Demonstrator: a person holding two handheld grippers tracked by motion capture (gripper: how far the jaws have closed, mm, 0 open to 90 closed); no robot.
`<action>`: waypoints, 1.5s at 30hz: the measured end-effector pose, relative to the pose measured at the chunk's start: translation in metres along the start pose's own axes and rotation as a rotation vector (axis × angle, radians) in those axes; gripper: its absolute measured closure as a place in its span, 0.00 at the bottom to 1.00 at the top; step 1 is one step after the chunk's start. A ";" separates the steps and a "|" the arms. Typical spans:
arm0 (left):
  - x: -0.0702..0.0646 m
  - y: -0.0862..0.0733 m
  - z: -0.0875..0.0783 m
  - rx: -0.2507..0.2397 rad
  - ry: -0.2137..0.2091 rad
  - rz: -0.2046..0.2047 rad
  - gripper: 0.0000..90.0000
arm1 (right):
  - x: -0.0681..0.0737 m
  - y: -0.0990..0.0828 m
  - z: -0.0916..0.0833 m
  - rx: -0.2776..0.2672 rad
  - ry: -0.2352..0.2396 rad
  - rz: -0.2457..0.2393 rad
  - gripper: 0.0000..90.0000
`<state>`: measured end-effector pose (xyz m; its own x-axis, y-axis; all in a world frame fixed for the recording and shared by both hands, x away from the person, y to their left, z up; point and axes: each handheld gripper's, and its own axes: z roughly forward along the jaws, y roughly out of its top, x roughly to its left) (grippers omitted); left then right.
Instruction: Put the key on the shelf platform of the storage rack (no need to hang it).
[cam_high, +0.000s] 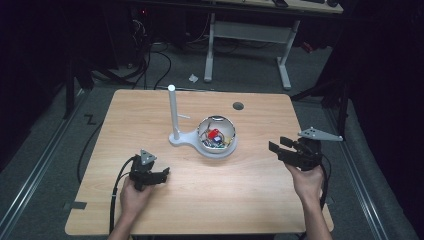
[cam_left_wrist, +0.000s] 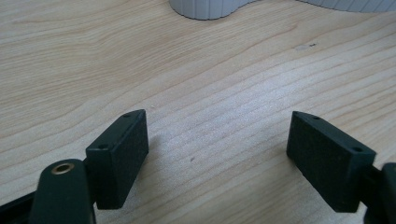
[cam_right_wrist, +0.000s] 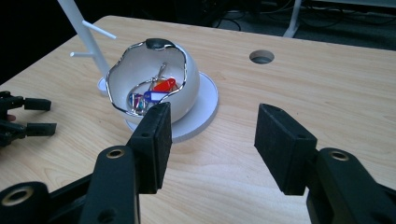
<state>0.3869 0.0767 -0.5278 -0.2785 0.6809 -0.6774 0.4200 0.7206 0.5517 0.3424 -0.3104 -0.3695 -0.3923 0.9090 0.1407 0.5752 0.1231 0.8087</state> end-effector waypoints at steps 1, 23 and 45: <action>0.000 0.000 0.000 0.000 0.000 0.000 0.23 | 0.000 0.000 0.000 0.000 0.000 0.000 0.52; 0.000 0.000 0.000 0.000 0.000 0.000 0.23 | -0.004 -0.043 -0.012 -0.019 -0.006 0.053 0.51; 0.000 0.000 0.000 -0.001 0.000 0.001 0.23 | 0.003 -0.075 0.024 0.041 0.037 0.087 0.50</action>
<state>0.3870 0.0767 -0.5278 -0.2778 0.6819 -0.6766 0.4199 0.7197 0.5530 0.3154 -0.3074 -0.4430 -0.3652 0.9018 0.2311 0.6367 0.0609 0.7687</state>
